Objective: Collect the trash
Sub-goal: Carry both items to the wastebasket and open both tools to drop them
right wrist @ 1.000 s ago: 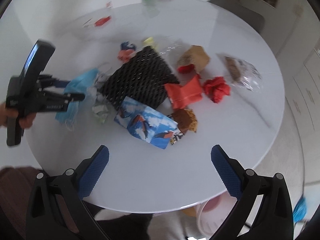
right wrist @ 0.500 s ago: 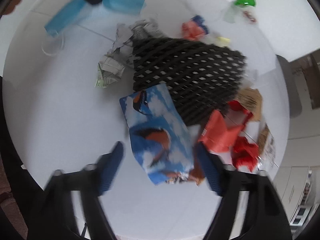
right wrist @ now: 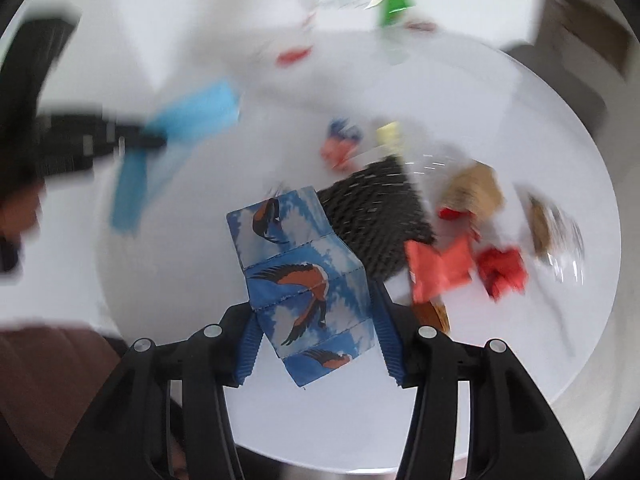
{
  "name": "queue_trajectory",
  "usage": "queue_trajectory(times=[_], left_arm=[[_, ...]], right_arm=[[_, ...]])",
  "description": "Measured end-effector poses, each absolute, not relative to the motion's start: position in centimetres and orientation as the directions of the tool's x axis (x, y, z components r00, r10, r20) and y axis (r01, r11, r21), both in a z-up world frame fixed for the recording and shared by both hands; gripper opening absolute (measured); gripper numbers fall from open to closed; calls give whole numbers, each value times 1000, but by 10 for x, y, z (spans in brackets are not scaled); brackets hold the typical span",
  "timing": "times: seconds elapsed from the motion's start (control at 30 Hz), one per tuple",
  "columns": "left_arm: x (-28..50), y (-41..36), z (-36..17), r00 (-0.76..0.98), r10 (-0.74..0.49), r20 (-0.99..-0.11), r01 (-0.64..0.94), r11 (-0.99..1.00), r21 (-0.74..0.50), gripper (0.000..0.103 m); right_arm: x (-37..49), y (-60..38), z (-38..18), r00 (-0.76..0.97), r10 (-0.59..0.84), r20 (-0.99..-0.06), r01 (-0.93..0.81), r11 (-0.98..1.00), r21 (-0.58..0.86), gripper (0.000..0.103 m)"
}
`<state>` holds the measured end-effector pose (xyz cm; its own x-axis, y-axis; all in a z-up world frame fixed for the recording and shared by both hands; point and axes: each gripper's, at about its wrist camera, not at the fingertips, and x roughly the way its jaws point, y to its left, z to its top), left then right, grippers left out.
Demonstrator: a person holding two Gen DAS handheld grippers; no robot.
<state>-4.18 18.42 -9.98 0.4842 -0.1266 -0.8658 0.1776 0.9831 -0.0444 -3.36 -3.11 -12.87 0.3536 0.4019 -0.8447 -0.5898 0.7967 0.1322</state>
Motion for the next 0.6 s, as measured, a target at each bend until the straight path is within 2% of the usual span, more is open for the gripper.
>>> queue_trajectory(times=[0.1, 0.23, 0.43, 0.6], left_arm=[[-46, 136, -87, 484, -189, -855, 285, 957, -51, 22], [-53, 62, -82, 440, -295, -848, 432, 897, -88, 22], [-75, -74, -99, 269, -444, -855, 647, 741, -182, 22], [-103, -173, -137, 104, -467, -878, 747, 619, -241, 22]], right_arm=[[-42, -75, -112, 427, 409, -807, -440, 873, 210, 51], [-64, -148, -99, 518, 328, -790, -225, 943, 244, 51], [-115, -268, -104, 541, 94, -836, 63, 986, 151, 51], [-144, -346, -127, 486, -4, -874, 196, 975, 104, 51]])
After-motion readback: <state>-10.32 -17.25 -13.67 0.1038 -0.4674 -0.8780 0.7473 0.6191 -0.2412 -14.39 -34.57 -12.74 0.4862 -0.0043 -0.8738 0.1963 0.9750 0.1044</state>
